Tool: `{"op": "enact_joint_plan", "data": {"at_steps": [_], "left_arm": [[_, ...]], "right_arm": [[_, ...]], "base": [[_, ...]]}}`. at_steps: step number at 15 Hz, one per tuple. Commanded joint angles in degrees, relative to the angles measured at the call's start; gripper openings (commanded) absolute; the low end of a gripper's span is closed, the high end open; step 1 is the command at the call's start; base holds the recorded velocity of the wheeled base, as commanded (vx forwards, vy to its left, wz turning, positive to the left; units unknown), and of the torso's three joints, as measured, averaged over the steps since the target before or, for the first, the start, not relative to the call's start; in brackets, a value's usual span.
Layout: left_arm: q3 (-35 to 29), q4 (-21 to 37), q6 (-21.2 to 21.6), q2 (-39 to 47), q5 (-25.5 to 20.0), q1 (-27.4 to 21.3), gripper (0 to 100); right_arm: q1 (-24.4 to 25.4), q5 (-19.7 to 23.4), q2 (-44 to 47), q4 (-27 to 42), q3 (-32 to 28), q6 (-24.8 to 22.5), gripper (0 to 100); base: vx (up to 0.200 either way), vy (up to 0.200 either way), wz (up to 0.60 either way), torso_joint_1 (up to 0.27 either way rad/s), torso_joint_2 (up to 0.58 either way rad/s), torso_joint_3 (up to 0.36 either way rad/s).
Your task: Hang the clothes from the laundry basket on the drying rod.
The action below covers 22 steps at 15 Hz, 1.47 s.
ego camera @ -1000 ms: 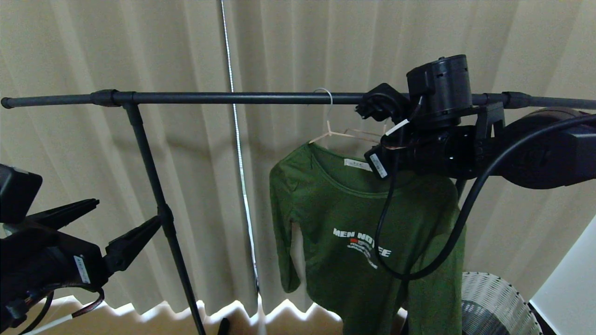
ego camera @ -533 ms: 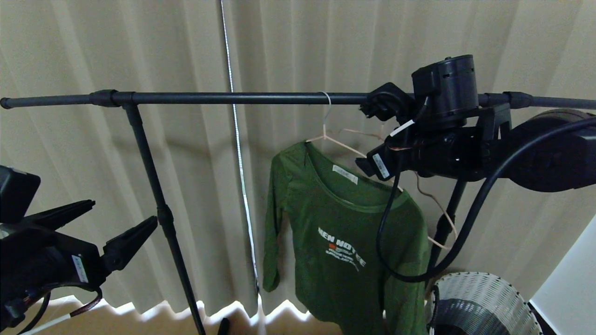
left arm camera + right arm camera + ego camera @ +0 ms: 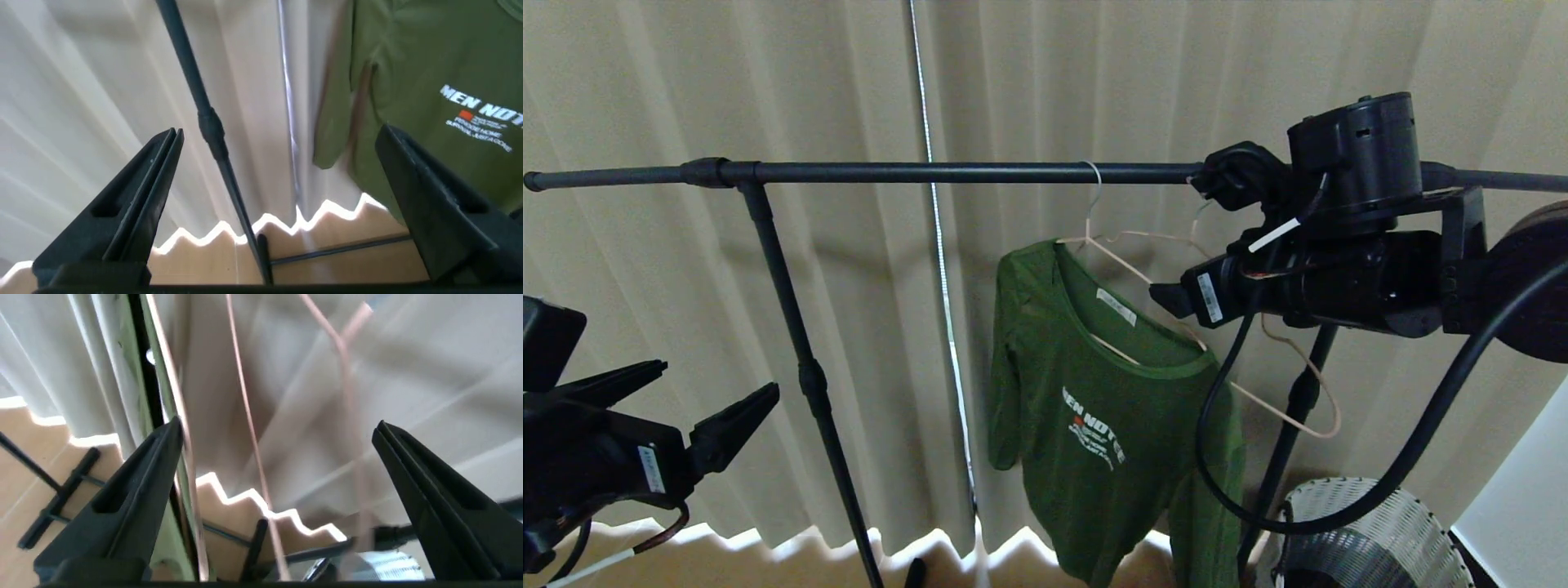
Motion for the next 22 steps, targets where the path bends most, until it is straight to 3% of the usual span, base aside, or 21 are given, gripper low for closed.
{"op": "enact_joint_plan", "data": {"at_steps": [1, 5, 8, 10, 13, 15, 18, 22], "left_arm": [[0.07, -0.03, -0.01, 0.01, 0.06, 0.99, 100], [0.77, -0.03, -0.01, 0.10, -0.38, 5.74, 100], [2.53, -0.20, 0.17, 0.62, -0.64, 6.62, 100], [2.97, -0.20, 0.26, 0.53, -1.52, 6.09, 100], [2.44, -0.11, 0.17, 1.06, -7.06, 6.00, 100], [1.21, -0.20, 0.43, 4.23, -7.06, 5.82, 100], [0.86, -0.29, 0.35, 6.16, -6.97, 5.47, 100], [1.74, -0.38, 0.43, 9.32, -6.97, 5.47, 100]], "right_arm": [[0.07, 0.06, -2.29, -0.14, 1.67, 0.69, 100], [0.07, 2.43, -11.87, -8.05, 12.13, 2.36, 100], [-1.25, 2.52, -18.64, -6.65, 17.76, 1.75, 100], [-4.77, 2.52, -22.94, -3.39, 21.01, 0.17, 100], [-12.85, 2.52, -28.66, -1.28, 26.72, -1.86, 100], [-18.48, 2.69, -30.42, -2.08, 30.76, -4.23, 100], [-20.76, 2.61, -32.44, -3.75, 33.75, -4.76, 100], [-21.55, 2.69, -36.22, -17.02, 46.41, -7.83, 100]], "base": [[0.000, 0.000, 0.00, 0.000, 0.00, 0.000], [0.000, 0.000, 0.00, 0.000, 0.00, 0.000], [0.000, 0.000, 0.00, 0.000, 0.00, 0.000], [0.000, 0.000, 0.00, 0.000, 0.00, 0.000], [0.000, 0.000, 0.00, 0.000, 0.00, 0.000], [0.000, 0.000, 0.00, 0.000, 0.00, 0.000], [0.000, 0.000, 0.00, 0.000, 0.00, 0.000], [0.000, 0.000, 0.00, 0.000, 0.00, 0.000]]}}
